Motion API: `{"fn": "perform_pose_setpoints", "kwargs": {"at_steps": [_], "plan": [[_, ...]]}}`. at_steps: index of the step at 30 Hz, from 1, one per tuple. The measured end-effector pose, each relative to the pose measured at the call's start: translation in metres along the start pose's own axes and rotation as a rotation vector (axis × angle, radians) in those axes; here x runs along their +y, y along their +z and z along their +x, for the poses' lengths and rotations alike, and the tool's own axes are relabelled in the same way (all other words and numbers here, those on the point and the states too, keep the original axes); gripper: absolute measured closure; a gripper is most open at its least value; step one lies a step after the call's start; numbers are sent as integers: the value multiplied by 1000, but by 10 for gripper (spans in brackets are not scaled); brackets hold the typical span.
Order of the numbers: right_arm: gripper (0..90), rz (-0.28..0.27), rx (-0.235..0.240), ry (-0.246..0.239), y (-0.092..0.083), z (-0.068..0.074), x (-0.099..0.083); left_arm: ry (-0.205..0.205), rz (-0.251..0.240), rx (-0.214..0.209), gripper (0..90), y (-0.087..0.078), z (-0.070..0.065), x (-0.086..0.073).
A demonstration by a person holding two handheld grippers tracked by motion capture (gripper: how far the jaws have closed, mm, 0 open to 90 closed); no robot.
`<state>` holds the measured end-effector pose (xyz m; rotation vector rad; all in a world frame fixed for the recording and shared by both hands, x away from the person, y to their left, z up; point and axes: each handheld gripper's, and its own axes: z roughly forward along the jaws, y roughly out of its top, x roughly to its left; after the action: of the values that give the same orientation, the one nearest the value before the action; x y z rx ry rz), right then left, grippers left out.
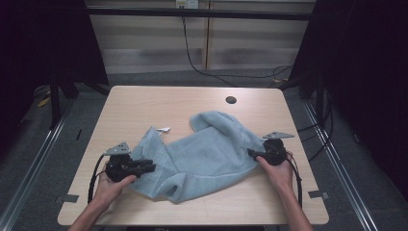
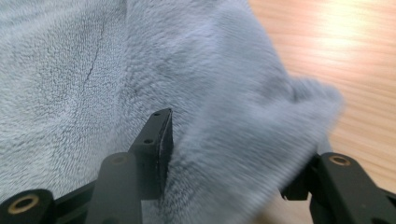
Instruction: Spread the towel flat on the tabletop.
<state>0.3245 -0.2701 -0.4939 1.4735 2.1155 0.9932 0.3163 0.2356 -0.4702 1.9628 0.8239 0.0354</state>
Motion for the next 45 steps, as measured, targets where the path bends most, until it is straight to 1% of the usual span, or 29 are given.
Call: {"fn": "perform_pose_setpoints", "kwargs": {"at_steps": [1, 3, 5, 7, 9, 12, 13, 14, 17, 18, 19, 21, 22, 24, 25, 26, 28, 29, 30, 31, 32, 34, 36, 38, 39, 40, 43, 44, 45], "plan": [[459, 0, 0, 0, 0, 0, 0, 0, 0, 0, 651, 0, 0, 0], [445, -11, 0, 13, -17, -4, -1, -22, -50, 65, 610, -2, 13, 8], [445, -21, -8, 8, -27, -5, -3, -57, -57, 91, 563, 1, 23, 12], [443, -22, -14, 8, -35, -4, -6, -68, -65, 137, 510, 6, 31, 16], [444, -24, -13, 6, -38, -3, -7, -80, -70, 146, 470, 10, 33, 16], [443, -55, -26, 8, -46, -2, -9, -91, -29, 149, 421, 27, 40, 21], [442, -69, -23, 16, -47, -2, -8, -86, -21, 145, 490, 30, 40, 20], [441, -73, -25, 19, -48, -2, -7, -75, -8, 138, 660, 33, 39, 20], [437, -81, -52, 11, -50, -1, -3, -62, 3, 108, 876, 32, 33, 19], [435, -86, -67, 15, -52, 0, -2, -57, -14, 84, 900, 28, 29, 21], [435, -86, -67, 15, -52, 0, -2, -57, -14, 84, 900, 28, 29, 21], [429, -116, -63, 25, -58, -2, 0, -61, -81, 19, 900, 14, 19, 26], [423, -133, -61, 44, -65, -7, -1, -17, -122, -17, 900, 1, 3, 30], [422, -152, -24, 60, -68, -8, -3, 5, -130, -33, 900, -4, -4, 31], [422, -150, 3, 67, -66, -6, -3, 34, -98, -12, 900, -5, -12, 30], [422, -134, 24, 47, -63, -1, -4, 30, -94, 12, 860, -4, -11, 29], [426, -110, 43, 8, -54, 14, -3, -10, -94, 47, 746, 1, 1, 27], [432, -105, 66, -3, -50, 21, -2, -10, -94, 47, 700, 1, 1, 27], [432, -105, 66, -3, -50, 21, -2, -33, -86, 66, 700, 3, 9, 27], [443, -91, 101, -36, -41, 35, 1, -52, -73, 110, 620, 9, 21, 27], [444, -84, 129, -47, -36, 42, 2, -52, -73, 110, 586, 9, 21, 27], [444, -57, 183, -62, -25, 55, 3, -99, -54, 144, 523, 22, 39, 24], [440, -14, 206, -88, -12, 67, 2, -106, -33, 156, 475, 27, 42, 22], [439, 12, 207, -105, -6, 72, 1, -106, 24, 173, 488, 36, 45, 17], [435, 32, 202, -120, -1, 75, 0, -83, 57, 158, 566, 39, 43, 14], [442, 52, 194, -130, 6, 75, -2, -72, 67, 158, 753, 40, 41, 13], [486, 52, 170, -153, 16, 71, -3, -58, 68, 110, 826, 39, 33, 12], [504, 53, 159, -153, 18, 69, -1, -51, 38, 72, 830, 36, 27, 14], [511, 54, 147, -151, 21, 67, 2, -51, 38, 72, 831, 36, 27, 14]]}}
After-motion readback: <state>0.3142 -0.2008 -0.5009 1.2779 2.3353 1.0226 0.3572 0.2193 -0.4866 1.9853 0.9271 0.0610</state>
